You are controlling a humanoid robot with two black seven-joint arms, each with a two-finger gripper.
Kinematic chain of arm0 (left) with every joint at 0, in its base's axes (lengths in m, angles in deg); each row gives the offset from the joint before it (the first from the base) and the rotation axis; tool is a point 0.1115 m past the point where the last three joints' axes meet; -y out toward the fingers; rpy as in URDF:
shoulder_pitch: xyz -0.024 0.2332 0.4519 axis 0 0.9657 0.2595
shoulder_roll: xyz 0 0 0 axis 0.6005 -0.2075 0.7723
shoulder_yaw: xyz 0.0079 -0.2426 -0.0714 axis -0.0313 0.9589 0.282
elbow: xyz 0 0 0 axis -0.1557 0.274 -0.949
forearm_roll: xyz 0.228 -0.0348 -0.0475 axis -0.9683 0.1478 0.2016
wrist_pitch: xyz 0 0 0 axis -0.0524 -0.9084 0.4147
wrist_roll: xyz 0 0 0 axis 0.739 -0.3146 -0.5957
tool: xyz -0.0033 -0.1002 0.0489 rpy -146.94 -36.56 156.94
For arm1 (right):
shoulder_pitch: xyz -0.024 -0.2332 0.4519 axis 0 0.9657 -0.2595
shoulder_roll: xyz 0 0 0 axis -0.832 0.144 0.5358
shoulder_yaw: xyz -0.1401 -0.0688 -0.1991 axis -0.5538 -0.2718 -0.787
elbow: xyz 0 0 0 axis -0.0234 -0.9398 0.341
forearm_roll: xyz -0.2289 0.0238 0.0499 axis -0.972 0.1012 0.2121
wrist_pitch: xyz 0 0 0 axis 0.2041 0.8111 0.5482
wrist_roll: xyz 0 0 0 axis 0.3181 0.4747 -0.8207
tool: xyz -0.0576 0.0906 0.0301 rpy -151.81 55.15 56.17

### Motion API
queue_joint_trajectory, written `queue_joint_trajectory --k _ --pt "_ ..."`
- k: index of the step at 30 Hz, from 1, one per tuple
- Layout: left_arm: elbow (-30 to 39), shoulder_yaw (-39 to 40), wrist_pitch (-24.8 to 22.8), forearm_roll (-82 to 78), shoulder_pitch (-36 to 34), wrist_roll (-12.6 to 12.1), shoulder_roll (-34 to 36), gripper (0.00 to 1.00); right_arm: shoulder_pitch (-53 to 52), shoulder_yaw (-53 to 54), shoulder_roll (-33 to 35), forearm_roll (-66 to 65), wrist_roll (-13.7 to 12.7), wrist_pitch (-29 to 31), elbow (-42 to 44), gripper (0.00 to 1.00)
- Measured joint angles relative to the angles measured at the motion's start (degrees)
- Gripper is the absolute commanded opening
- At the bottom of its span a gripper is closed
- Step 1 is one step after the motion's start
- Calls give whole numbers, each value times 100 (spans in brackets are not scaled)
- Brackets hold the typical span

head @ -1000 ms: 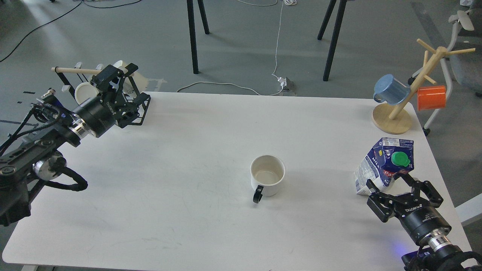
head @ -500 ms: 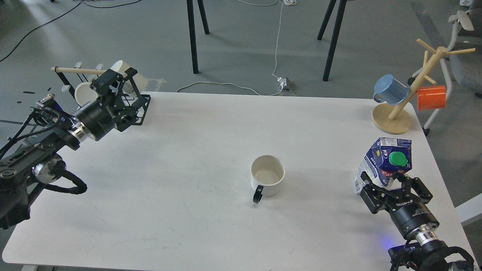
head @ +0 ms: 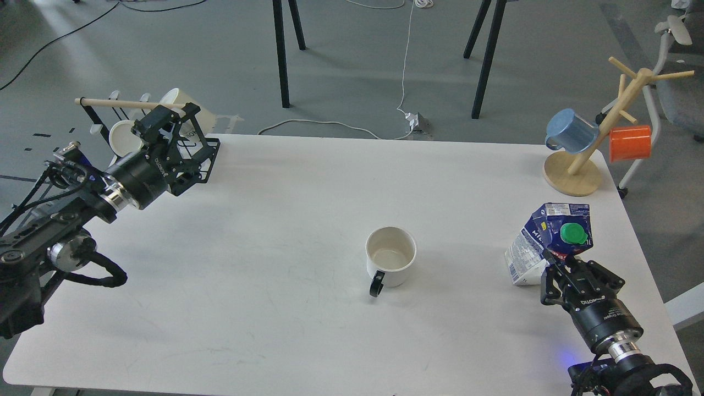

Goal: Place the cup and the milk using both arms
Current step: 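Slide the milk carton toward the white mug with the right gripper, then release the milk carton beside the mug and retract the right gripper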

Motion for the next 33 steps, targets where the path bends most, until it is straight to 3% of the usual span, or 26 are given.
queue_joint_trajectory --k 7,28,33 --pt "-3 0 0 0 39 0 0 99 13 -251 -218 -42 -1 0 -530 24" --pt "-3 0 0 -8 128 0 0 99 -90 -698 -773 -577 -7 0 -446 24" --pt "-3 0 0 -8 177 0 1 99 -77 -698 -842 -706 -7 0 -442 31"
